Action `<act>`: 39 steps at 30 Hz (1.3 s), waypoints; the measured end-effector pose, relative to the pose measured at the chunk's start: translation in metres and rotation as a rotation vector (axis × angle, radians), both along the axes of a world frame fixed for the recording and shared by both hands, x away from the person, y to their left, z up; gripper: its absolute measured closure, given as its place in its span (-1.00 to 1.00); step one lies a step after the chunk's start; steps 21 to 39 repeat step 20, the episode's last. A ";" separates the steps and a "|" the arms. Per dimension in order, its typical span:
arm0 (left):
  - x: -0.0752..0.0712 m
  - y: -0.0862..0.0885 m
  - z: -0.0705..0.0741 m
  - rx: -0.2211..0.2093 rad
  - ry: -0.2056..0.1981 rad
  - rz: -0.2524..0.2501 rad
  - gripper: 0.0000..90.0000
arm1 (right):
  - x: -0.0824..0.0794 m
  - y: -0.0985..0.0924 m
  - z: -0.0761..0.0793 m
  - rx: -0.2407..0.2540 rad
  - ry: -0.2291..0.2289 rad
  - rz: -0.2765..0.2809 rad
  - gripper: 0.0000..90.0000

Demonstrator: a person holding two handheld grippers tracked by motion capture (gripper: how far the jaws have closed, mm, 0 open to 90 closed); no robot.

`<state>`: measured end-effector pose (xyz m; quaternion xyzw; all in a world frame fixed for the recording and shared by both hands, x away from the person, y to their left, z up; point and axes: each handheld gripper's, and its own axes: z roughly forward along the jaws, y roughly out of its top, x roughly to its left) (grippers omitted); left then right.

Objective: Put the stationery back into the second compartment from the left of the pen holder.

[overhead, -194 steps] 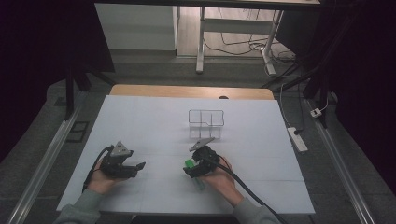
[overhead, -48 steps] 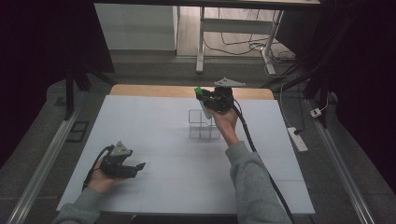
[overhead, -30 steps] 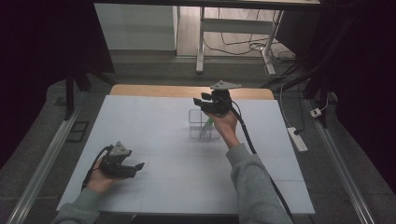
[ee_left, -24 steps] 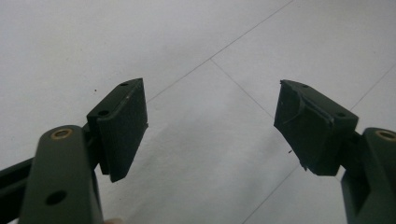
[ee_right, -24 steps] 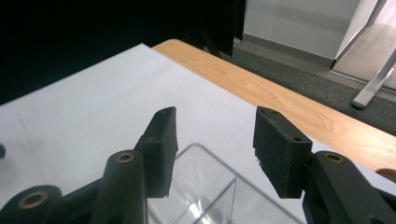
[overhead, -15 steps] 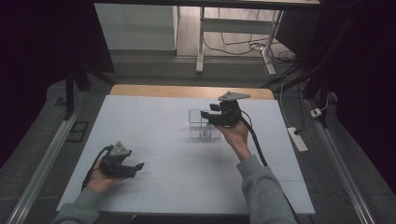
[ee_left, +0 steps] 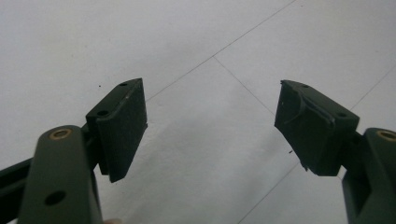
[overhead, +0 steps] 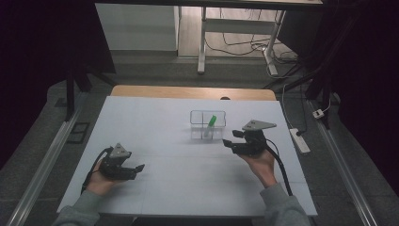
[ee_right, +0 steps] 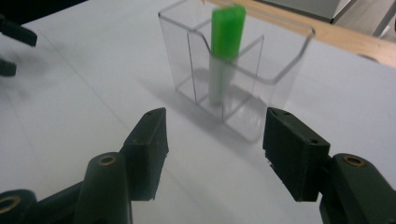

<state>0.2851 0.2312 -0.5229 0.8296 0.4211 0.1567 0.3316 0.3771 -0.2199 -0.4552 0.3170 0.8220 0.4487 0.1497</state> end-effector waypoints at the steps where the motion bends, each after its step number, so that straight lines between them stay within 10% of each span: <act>1: 0.000 0.000 0.000 0.000 -0.001 0.001 -0.44 | -0.003 -0.005 -0.002 -0.005 0.002 -0.001 -0.12; 17: -0.002 0.000 0.001 -0.018 -0.002 0.005 -0.45 | -0.032 -0.058 -0.025 -0.050 0.031 -0.029 -0.16; 39: -0.002 0.000 0.002 -0.020 -0.004 0.005 -0.45 | -0.033 -0.059 -0.025 -0.054 0.023 -0.026 -0.16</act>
